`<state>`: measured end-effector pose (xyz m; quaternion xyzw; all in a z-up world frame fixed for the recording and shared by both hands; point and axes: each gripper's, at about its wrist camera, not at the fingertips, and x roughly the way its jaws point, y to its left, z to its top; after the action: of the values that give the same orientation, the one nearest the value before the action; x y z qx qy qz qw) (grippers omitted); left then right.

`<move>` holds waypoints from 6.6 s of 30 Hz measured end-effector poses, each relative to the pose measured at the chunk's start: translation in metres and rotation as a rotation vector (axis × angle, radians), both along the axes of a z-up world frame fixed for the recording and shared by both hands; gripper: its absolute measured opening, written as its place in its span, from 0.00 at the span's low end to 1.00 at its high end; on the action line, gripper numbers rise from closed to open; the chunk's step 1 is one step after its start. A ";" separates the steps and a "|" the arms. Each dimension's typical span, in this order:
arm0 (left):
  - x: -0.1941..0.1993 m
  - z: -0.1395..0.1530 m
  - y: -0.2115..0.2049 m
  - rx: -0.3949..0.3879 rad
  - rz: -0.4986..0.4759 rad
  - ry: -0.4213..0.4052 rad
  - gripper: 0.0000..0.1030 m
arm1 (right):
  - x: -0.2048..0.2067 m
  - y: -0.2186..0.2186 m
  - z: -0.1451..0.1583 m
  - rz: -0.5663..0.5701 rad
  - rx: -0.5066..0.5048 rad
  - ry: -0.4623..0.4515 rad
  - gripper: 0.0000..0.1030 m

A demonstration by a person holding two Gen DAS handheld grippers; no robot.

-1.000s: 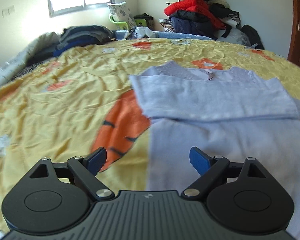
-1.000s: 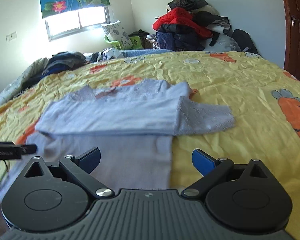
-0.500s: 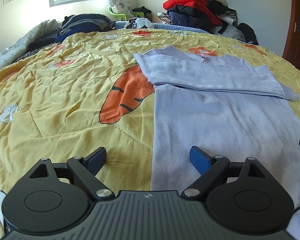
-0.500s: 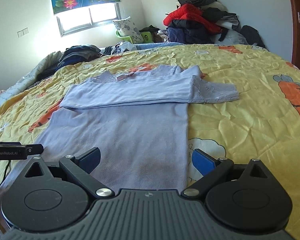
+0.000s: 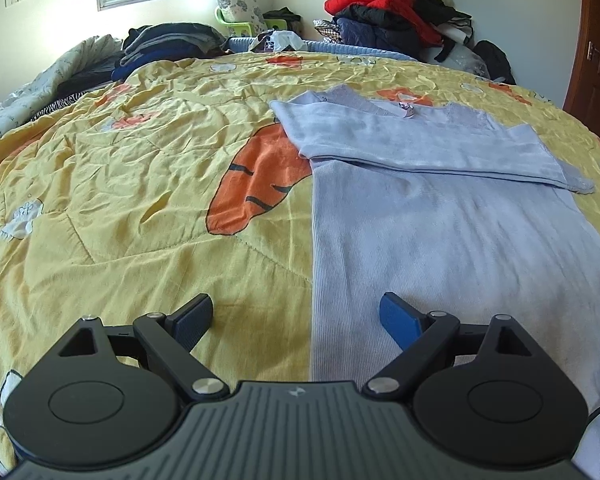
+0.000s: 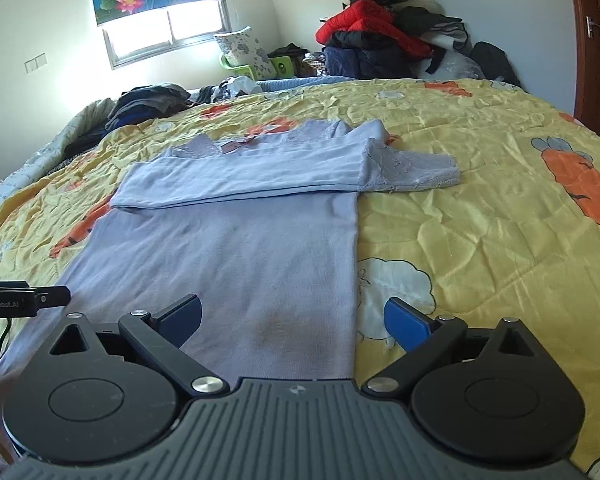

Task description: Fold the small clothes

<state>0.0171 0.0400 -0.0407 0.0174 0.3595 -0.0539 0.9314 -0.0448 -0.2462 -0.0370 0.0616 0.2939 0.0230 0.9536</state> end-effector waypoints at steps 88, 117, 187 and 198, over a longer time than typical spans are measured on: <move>-0.069 0.014 0.029 -0.243 -0.432 0.327 0.54 | -0.099 -0.021 0.007 0.407 0.202 0.198 0.68; -0.064 0.048 0.030 -0.242 -0.388 0.131 0.06 | -0.080 -0.033 0.044 0.343 0.393 0.055 0.12; 0.078 0.087 -0.016 -0.291 -0.121 -0.140 0.06 | 0.075 -0.071 0.054 0.038 0.393 -0.207 0.13; 0.117 0.096 -0.016 -0.294 -0.095 -0.149 0.06 | 0.123 -0.067 0.061 0.034 0.385 -0.202 0.13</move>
<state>0.1339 0.0243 0.0558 -0.0983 0.2765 -0.1485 0.9444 0.0781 -0.3129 0.0237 0.2349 0.1881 0.1006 0.9483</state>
